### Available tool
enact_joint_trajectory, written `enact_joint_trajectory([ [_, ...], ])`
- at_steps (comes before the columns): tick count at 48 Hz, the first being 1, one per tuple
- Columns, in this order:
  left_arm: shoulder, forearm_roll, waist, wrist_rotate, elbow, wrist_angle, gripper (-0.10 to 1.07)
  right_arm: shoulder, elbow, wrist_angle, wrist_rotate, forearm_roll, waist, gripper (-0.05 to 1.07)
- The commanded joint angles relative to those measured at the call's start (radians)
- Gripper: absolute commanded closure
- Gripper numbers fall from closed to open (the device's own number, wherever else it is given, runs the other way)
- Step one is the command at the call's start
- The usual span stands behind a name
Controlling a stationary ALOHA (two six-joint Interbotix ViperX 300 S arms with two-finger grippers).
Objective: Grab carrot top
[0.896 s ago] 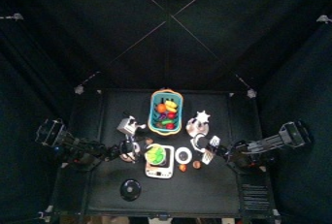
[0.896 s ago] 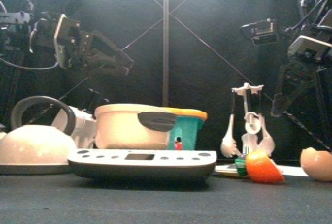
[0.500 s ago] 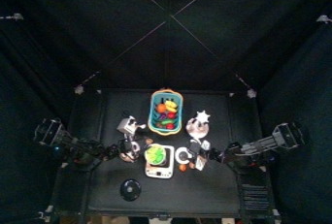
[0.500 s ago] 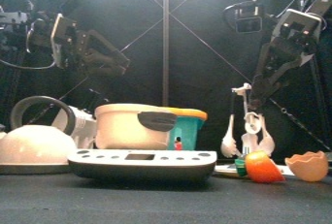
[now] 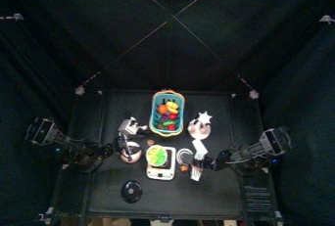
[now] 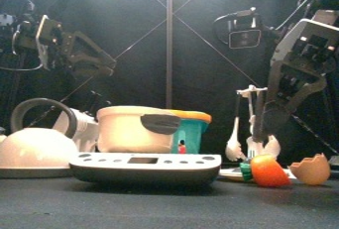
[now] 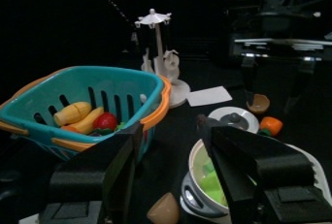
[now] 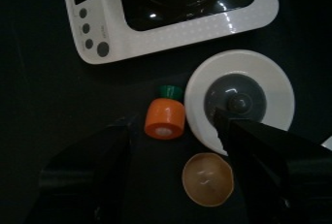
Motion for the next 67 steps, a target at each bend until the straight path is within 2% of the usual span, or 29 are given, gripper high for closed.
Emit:
enact_joint_trajectory([
  [1, -0.031, -0.008, -0.002, 0.000, -0.002, -0.003, 0.11, 0.008, -0.032, 0.003, 0.000, -0.005, 0.005, 0.09],
  [15, -0.037, -0.008, 0.000, -0.002, 0.021, 0.018, 0.11, 0.124, -0.072, 0.009, -0.002, -0.009, 0.012, 0.10],
  [23, -0.037, -0.017, 0.002, 0.000, 0.025, 0.037, 0.11, 0.147, -0.083, 0.009, -0.002, -0.014, 0.015, 0.11],
  [30, -0.037, -0.020, 0.002, 0.000, 0.029, 0.037, 0.11, 0.147, -0.084, 0.029, -0.003, -0.020, 0.015, 0.17],
  [42, -0.037, -0.020, 0.002, 0.000, 0.031, 0.038, 0.11, 0.141, -0.086, 0.037, -0.003, -0.028, 0.012, 0.37],
  [48, -0.040, -0.020, 0.002, 0.000, 0.031, 0.038, 0.11, 0.109, -0.098, 0.035, -0.005, -0.040, 0.009, 0.38],
  [57, -0.048, -0.020, 0.002, 0.000, 0.031, 0.038, 0.11, 0.023, -0.101, 0.028, 0.000, -0.118, 0.009, 0.39],
  [67, -0.046, -0.020, 0.002, 0.000, 0.032, 0.038, 0.11, 0.018, -0.094, 0.028, -0.003, -0.138, -0.009, 0.39],
])
